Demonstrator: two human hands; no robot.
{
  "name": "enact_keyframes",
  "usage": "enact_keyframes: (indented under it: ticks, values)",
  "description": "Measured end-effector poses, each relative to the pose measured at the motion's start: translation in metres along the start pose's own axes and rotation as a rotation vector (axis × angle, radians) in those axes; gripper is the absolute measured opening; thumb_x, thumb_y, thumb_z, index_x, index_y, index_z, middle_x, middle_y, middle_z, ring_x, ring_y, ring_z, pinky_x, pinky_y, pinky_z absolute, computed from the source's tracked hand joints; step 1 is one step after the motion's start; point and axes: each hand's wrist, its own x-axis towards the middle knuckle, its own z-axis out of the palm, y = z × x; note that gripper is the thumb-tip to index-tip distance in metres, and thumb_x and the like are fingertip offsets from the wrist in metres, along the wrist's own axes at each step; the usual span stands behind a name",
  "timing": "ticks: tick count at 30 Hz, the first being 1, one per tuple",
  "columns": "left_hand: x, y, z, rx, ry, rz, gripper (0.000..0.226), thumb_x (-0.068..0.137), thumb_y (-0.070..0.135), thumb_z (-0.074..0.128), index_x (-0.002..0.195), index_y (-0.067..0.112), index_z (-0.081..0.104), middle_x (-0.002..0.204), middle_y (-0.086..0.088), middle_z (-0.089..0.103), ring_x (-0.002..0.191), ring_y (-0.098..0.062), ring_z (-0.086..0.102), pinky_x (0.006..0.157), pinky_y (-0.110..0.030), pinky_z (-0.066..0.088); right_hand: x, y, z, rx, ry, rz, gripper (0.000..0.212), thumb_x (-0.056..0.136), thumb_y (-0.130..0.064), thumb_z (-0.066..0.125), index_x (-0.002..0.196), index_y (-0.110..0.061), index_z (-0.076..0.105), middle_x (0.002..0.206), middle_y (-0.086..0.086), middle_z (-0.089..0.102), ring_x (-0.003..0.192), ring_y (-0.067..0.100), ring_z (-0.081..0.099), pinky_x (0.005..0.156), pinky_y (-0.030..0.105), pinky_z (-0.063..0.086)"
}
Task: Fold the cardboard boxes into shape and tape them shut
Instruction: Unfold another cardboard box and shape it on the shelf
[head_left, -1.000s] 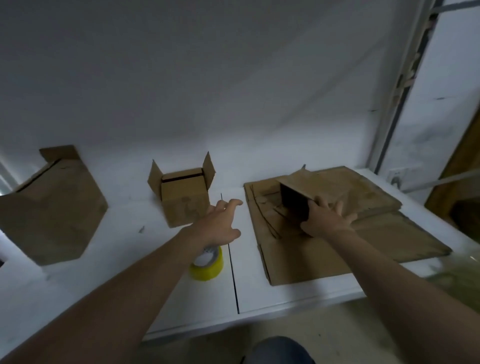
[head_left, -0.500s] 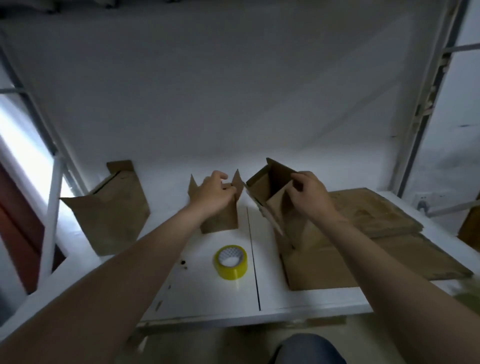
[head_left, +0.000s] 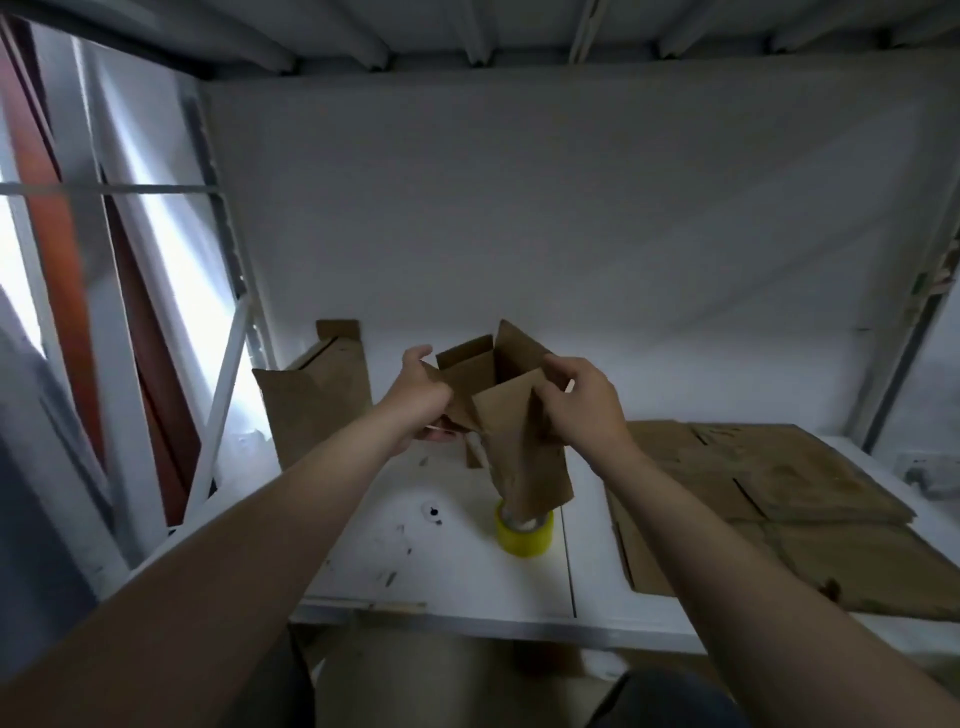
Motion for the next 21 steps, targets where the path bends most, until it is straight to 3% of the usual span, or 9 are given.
enact_keyframes:
  ticks: [2,4,6,9,12,14,17,19,21]
  values:
    - [-0.003,-0.007,-0.011,-0.066,0.023,0.006,0.046,0.096,-0.003,0.046,0.13,0.024,0.058,0.108,-0.014,0.071,0.066,-0.02,0.074,0.058,-0.033,0.061,-0.004,-0.001,0.007,0.093,-0.029,0.104,0.047,0.098,-0.024,0.062,0.144,-0.017,0.054,0.135,0.002,0.059,0.118,0.022,0.06,0.095,0.048,0.057]
    - [-0.006,-0.014,-0.021,-0.107,0.036,-0.013,0.039,0.097,-0.004,0.045,0.117,0.018,0.07,0.108,-0.016,0.069,0.075,-0.022,0.07,0.063,-0.035,0.063,-0.007,-0.001,0.014,0.13,-0.053,0.177,0.052,0.095,-0.026,0.066,0.144,-0.015,0.054,0.129,0.006,0.064,0.112,0.024,0.064,0.09,0.05,0.059]
    - [-0.007,-0.021,-0.029,-0.106,0.05,-0.026,0.034,0.098,-0.002,0.048,0.118,0.014,0.07,0.104,-0.015,0.07,0.082,-0.025,0.069,0.065,-0.035,0.064,-0.01,-0.001,0.02,0.147,-0.057,0.223,0.055,0.091,-0.028,0.071,0.141,-0.011,0.056,0.124,0.01,0.067,0.107,0.026,0.067,0.087,0.051,0.06]
    - [-0.01,-0.034,-0.042,-0.057,0.051,-0.032,0.036,0.098,-0.001,0.049,0.121,0.017,0.068,0.1,-0.012,0.069,0.08,-0.026,0.067,0.06,-0.031,0.061,-0.019,0.001,0.033,0.086,-0.059,0.237,0.043,0.086,-0.027,0.077,0.12,-0.004,0.064,0.105,0.016,0.071,0.09,0.029,0.071,0.067,0.052,0.063]
    - [-0.013,-0.052,-0.056,-0.02,0.028,-0.035,0.038,0.097,0.001,0.05,0.123,0.021,0.069,0.099,-0.017,0.065,0.082,-0.029,0.063,0.054,-0.026,0.057,-0.029,0.0,0.055,-0.024,-0.16,0.172,0.031,0.086,-0.03,0.077,0.115,-0.024,0.069,0.1,0.007,0.074,0.074,0.015,0.072,0.058,0.04,0.063]
    - [-0.013,-0.064,-0.066,-0.018,0.026,-0.046,0.036,0.097,0.003,0.051,0.121,0.022,0.07,0.098,-0.019,0.066,0.08,-0.028,0.063,0.054,-0.025,0.057,-0.034,0.002,0.072,-0.09,-0.187,0.062,0.044,0.088,-0.029,0.077,0.128,-0.035,0.06,0.123,0.001,0.068,0.09,0.002,0.068,0.072,0.026,0.061]
    - [-0.011,-0.083,-0.082,-0.035,0.059,-0.064,0.031,0.1,0.007,0.052,0.115,0.025,0.071,0.09,-0.014,0.065,0.071,-0.022,0.062,0.054,-0.025,0.057,-0.039,0.006,0.096,-0.197,-0.204,-0.053,0.056,0.092,-0.032,0.072,0.144,-0.032,0.052,0.137,0.0,0.051,0.125,0.016,0.052,0.101,0.031,0.046]
    - [-0.007,-0.097,-0.094,-0.074,0.094,-0.069,0.028,0.102,0.011,0.052,0.114,0.025,0.072,0.095,-0.009,0.067,0.078,-0.021,0.065,0.057,-0.027,0.057,-0.042,0.01,0.112,-0.209,-0.273,-0.044,0.038,0.097,-0.041,0.064,0.133,-0.029,0.064,0.128,-0.001,0.051,0.12,0.021,0.054,0.089,0.03,0.055]
    - [0.0,-0.111,-0.104,-0.093,0.13,-0.059,0.027,0.103,0.011,0.051,0.115,0.024,0.072,0.109,-0.006,0.066,0.091,-0.022,0.065,0.063,-0.028,0.054,-0.044,0.015,0.127,-0.15,-0.313,0.025,0.047,0.096,-0.051,0.061,0.134,-0.025,0.064,0.128,-0.002,0.049,0.112,0.022,0.055,0.063,0.035,0.063]
